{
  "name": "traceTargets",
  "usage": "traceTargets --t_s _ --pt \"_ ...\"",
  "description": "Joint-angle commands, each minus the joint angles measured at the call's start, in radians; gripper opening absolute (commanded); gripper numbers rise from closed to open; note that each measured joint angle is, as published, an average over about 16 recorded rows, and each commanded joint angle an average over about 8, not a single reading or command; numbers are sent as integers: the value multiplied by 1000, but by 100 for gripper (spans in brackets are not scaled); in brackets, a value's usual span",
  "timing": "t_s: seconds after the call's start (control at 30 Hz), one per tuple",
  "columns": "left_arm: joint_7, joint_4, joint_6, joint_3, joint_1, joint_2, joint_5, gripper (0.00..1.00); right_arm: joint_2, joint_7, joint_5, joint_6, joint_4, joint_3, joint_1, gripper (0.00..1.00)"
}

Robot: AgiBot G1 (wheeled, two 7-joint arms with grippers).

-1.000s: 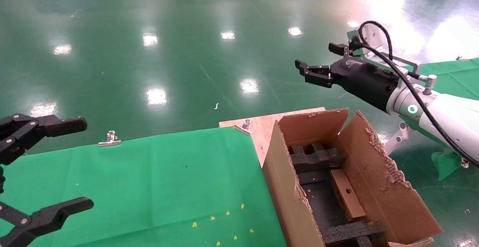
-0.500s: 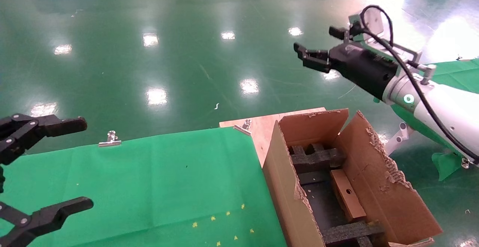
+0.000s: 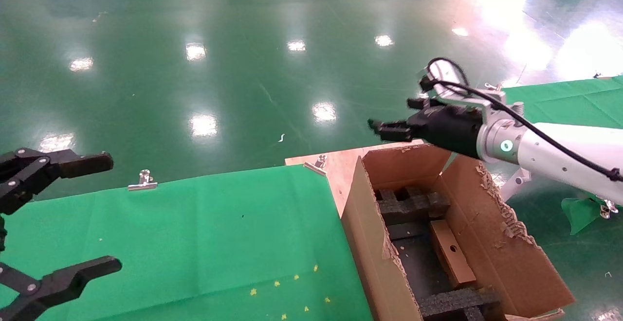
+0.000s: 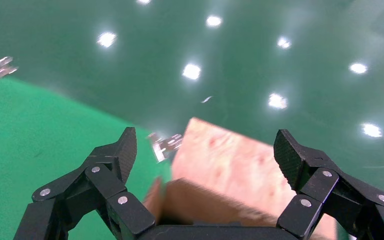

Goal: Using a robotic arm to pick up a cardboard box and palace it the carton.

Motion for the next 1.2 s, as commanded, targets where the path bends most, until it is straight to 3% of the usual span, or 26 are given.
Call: traceTargets --t_s 0.03,1.2 --pt "0 0 0 0 0 0 0 100 -9 -55 45 -56 -3 50 -24 100" --pt "0 0 0 0 0 0 0 100 -159 -973 801 -1002 -57 901 -423 100"
